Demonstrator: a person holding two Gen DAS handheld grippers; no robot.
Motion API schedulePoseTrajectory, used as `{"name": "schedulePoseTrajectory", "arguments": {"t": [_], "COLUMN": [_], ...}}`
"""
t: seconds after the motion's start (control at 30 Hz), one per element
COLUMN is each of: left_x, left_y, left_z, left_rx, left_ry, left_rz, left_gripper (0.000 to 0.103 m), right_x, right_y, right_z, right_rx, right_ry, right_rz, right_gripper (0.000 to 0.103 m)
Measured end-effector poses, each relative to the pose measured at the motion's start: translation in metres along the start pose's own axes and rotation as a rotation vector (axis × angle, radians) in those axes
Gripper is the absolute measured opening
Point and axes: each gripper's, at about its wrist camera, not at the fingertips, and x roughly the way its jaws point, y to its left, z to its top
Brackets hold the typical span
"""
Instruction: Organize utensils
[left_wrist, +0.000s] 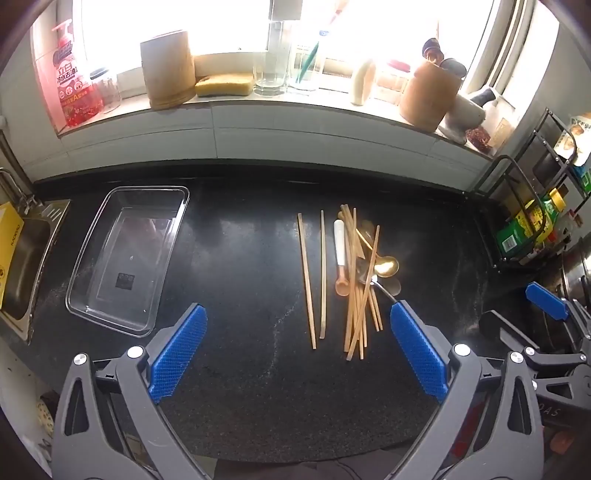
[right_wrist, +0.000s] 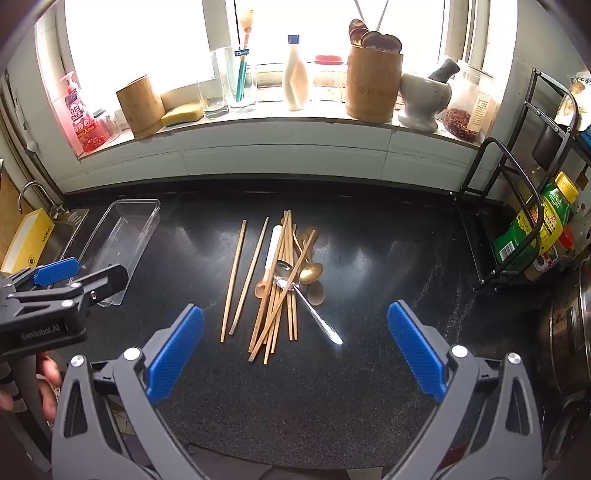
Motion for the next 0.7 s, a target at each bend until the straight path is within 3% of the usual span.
{"name": "schedulePoseTrajectory", "arguments": {"t": [0.1,0.27,0.7], "left_x": [0.0003,-0.0029,0.0045], "left_y": [-0.0015,-0.0048,0.0013], "left_z": [0.0015,0.001,0.0042], "left_rx": [0.003,0.021,-0.007], "left_ry": [-0.001,-0.026,-0.002], "left_rz": [-0.023,0.005,0.044], "left_gripper": [0.097,0.097,0.097], "right_x": [-0.0001,-0.0001,0.0009], "right_y": [0.0002,-0.0003,-0.0011], "right_z": [0.0004,0.0022,0.0057], "right_rx": [0.0,-0.009,-0.018], "right_ry": [-0.001,-0.002,-0.007], "right_rz": [0.0,0.003,0.005], "right_gripper": [0.097,0.097,0.097]}}
